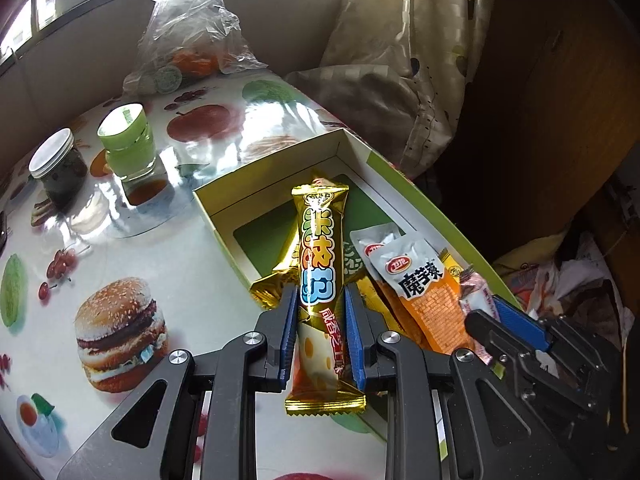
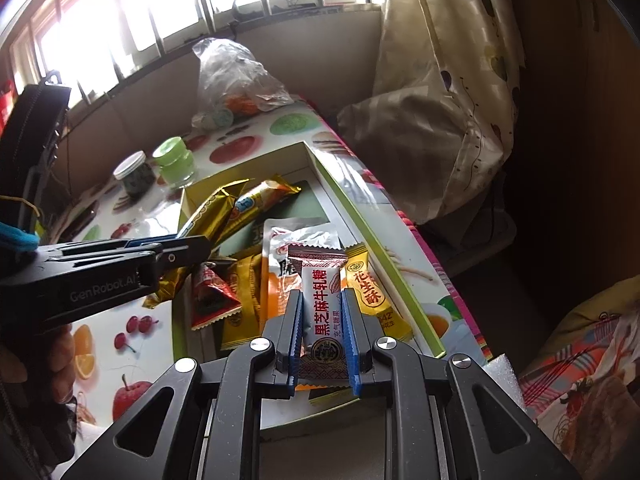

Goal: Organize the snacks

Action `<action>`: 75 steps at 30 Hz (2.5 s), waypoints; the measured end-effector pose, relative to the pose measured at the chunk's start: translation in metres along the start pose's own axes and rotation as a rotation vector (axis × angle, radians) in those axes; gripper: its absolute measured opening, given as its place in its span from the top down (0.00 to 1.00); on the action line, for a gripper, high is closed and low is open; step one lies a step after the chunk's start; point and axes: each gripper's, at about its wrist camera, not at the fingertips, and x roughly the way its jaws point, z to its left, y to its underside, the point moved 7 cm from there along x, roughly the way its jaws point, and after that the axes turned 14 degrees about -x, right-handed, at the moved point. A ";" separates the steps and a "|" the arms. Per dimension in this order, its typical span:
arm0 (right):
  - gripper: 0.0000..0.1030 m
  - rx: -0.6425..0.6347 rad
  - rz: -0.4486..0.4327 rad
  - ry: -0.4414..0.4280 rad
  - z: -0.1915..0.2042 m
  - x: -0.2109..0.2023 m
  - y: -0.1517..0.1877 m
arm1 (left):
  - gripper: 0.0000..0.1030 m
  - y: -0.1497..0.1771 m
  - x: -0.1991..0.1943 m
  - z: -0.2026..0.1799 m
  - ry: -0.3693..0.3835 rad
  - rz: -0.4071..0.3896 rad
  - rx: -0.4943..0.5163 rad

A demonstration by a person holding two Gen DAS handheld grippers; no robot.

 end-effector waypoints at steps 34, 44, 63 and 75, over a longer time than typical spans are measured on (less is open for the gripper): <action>0.55 0.022 -0.054 0.046 -0.011 -0.007 0.004 | 0.57 0.010 -0.001 -0.017 -0.035 -0.027 0.024; 0.49 0.018 -0.072 0.076 -0.005 -0.029 0.013 | 0.52 0.022 -0.032 -0.019 -0.022 -0.086 0.032; 0.47 0.012 -0.103 0.113 0.013 -0.066 0.043 | 0.52 0.078 -0.066 0.003 -0.045 -0.146 0.018; 0.46 -0.021 -0.050 0.160 0.025 -0.057 0.080 | 0.52 0.130 -0.049 0.029 -0.113 -0.107 0.028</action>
